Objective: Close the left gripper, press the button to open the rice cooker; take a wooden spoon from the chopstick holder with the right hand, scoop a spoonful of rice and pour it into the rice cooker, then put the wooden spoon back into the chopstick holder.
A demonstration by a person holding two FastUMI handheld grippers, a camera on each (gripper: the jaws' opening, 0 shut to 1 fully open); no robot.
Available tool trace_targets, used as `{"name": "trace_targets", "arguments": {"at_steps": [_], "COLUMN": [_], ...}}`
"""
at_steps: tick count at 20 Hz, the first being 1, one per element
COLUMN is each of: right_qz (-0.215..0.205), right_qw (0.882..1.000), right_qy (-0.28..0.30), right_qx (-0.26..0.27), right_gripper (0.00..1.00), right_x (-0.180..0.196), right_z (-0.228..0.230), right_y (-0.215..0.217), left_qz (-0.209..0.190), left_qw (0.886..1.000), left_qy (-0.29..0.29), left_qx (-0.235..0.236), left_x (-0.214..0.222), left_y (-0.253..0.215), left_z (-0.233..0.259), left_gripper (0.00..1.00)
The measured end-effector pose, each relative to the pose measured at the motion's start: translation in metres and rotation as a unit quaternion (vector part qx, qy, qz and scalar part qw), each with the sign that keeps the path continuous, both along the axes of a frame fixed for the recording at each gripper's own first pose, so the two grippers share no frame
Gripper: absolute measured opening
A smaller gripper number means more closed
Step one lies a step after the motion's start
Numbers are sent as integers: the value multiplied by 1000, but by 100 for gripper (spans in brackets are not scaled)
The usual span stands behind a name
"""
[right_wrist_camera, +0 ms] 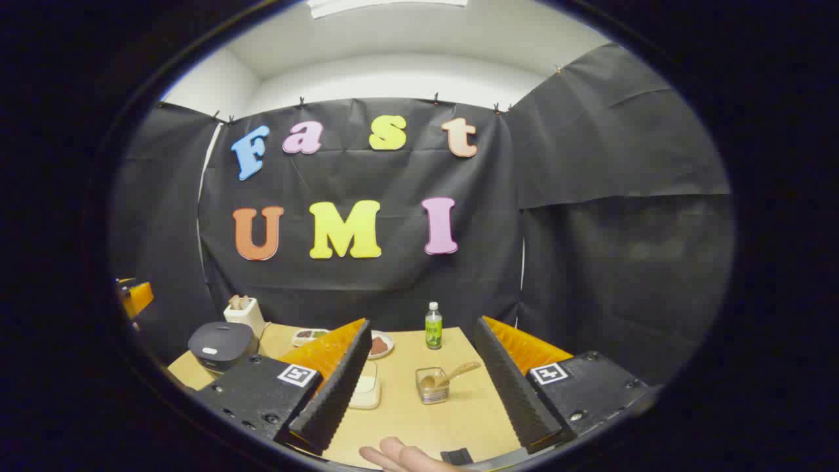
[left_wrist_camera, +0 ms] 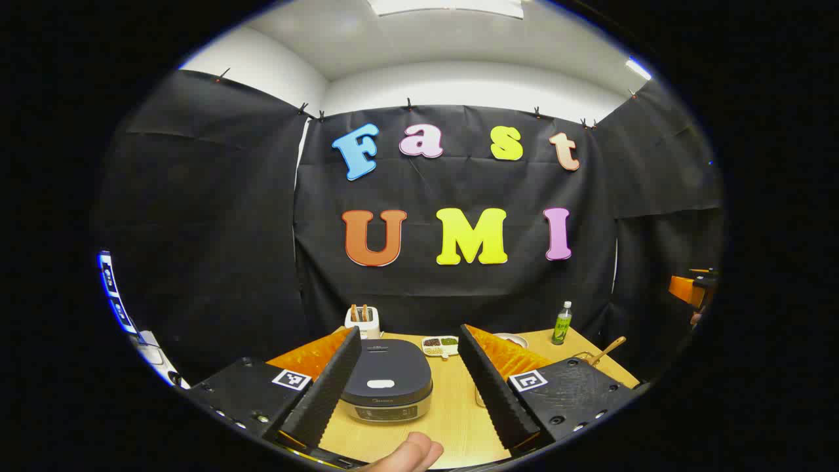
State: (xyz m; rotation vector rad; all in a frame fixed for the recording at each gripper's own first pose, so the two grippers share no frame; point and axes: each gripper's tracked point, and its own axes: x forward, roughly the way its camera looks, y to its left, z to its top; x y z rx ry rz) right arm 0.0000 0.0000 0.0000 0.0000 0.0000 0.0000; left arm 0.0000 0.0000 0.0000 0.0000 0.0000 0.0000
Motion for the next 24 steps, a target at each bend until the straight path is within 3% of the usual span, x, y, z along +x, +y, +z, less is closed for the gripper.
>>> {"name": "trace_targets", "arguments": {"at_steps": [14, 21, 24], "right_qz": [-2, 2, 4], "right_qw": [1000, 1000, 1000], "right_qy": [-16, -8, -1], "right_qx": [-3, -6, -7], "right_gripper": [99, 100, 99], "right_x": [-2, 2, 6], "right_z": [0, -14, -22], "right_y": [-1, 2, 3], "left_qz": [-12, 9, -8], "left_qw": [999, 1000, 1000], "left_qy": [30, 24, 25], "left_qx": [-10, 15, 3], "left_x": [5, 11, 17], "left_y": [5, 15, 8], "left_z": [-21, -25, -31], "left_gripper": [94, 92, 72]}}
